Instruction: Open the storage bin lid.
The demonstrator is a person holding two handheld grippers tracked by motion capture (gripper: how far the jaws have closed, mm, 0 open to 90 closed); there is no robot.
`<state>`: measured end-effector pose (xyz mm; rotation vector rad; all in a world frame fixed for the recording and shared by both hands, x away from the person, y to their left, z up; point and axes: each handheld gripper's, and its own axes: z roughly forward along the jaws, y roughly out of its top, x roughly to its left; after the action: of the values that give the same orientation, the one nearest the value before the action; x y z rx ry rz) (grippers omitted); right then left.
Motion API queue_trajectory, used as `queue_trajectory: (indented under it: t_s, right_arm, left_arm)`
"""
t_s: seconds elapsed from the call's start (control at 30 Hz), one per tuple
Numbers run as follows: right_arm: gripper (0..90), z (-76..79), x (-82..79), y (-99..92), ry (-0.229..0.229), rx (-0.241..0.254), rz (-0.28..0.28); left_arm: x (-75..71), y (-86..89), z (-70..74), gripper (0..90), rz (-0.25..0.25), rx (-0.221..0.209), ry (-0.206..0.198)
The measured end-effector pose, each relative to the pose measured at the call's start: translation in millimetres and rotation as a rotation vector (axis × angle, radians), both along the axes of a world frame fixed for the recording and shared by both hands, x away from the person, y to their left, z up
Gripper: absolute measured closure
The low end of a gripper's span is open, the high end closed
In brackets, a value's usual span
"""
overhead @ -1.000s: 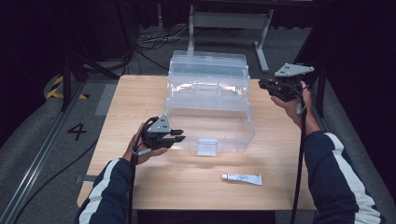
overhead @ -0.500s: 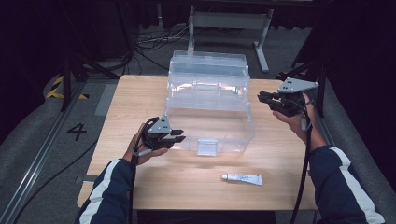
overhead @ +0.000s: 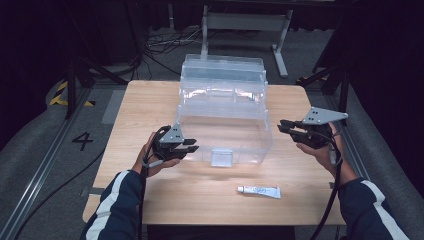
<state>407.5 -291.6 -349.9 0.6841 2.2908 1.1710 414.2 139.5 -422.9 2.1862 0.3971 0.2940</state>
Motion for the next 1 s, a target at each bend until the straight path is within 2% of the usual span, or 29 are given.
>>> queue_trajectory:
  t_s: [0.17,0.3,0.53,0.57,0.63,1.0]
  right_arm:
    - [74.7,-9.4,-12.1,1.4,0.024,-0.004,0.028]
    - [73.2,-23.0,-25.2,6.4,0.051,-0.032,0.063]
    - [70.4,-44.6,-43.8,15.9,0.128,-0.06,0.141]
    - [70.4,-44.6,-43.8,15.9,0.128,-0.06,0.141]
    - [69.6,-50.8,-47.9,18.6,0.158,-0.061,0.159]
    - [66.5,-78.0,-59.5,34.1,0.258,-0.137,0.239]
  left_arm:
    - [-0.5,-0.4,-0.1,72.8,0.002,0.001,-0.001]
    - [-0.6,-0.5,0.0,72.7,0.003,0.004,-0.003]
    - [-0.9,-0.5,0.0,72.6,0.005,0.004,-0.002]
    - [-0.9,-0.5,-0.1,72.6,0.005,0.004,-0.002]
    - [-0.9,-0.5,-0.1,72.6,0.004,0.004,-0.002]
    - [-0.8,-0.7,-0.1,72.7,0.002,0.005,-0.005]
